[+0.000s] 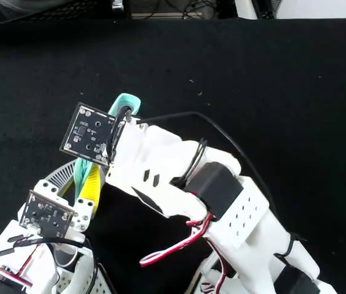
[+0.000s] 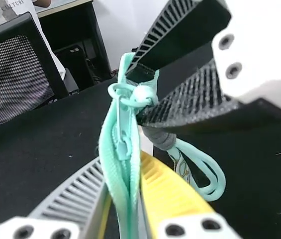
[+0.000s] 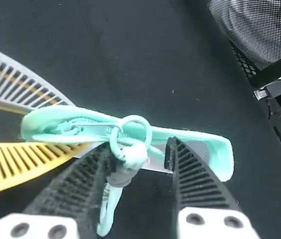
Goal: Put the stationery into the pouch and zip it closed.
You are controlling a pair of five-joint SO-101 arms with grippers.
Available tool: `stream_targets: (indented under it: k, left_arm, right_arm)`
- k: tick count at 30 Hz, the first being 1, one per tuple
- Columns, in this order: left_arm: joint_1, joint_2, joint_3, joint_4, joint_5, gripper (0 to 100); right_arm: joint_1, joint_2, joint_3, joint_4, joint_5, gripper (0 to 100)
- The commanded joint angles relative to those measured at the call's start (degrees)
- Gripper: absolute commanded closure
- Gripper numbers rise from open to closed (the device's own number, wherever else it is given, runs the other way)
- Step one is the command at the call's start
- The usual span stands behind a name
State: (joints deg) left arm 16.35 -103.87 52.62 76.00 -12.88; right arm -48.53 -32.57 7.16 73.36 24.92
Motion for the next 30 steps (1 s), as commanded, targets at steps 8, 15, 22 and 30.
stream_targets:
  k: [8, 15, 22, 30]
  left_arm:
    - [0.3, 0.3, -0.3, -1.3, -0.3, 97]
    - [0.3, 0.3, -0.3, -1.3, -0.1, 97]
    - [0.3, 0.3, -0.3, -1.3, -0.1, 97]
    - [0.3, 0.3, -0.3, -1.3, -0.2, 97]
  right_arm:
    - [0.8, -5.8, 0.3, -1.8, 0.7, 83.9]
    - [0.6, -5.6, 0.6, -1.8, 2.5, 84.0]
    - [0.4, -5.7, 3.5, -4.9, 3.9, 84.0]
    - [-1.8, -5.5, 3.5, -6.0, 9.3, 84.1]
